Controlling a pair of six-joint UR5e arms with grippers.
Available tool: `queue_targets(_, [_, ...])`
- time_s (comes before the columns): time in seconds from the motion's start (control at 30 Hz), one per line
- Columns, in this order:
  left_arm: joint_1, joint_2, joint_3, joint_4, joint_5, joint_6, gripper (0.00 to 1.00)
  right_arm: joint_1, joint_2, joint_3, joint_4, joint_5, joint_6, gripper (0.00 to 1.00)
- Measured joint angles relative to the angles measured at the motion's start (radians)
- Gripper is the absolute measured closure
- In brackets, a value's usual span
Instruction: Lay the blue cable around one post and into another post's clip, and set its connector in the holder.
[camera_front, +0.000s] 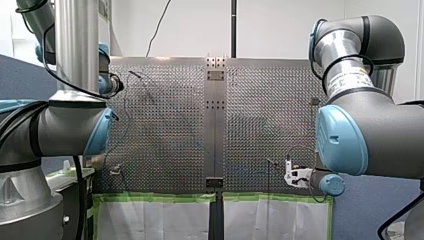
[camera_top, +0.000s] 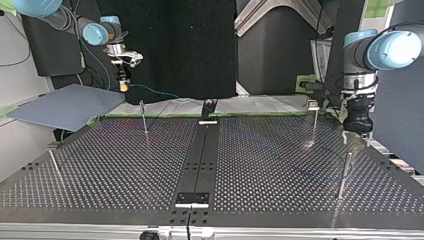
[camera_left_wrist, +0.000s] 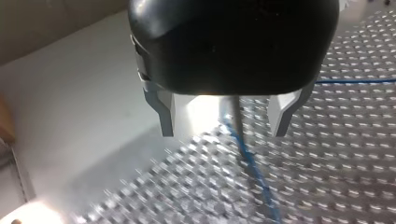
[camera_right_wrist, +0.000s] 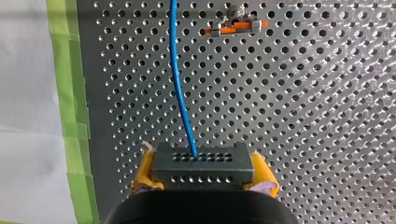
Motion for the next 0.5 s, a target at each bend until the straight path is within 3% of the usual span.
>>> queue_targets(0.5, [0.008, 0.148, 0.146, -0.148, -0.144, 0.148, 0.02, -0.004, 0.0, 0.0, 0.015, 0.016, 0.003, 1.0])
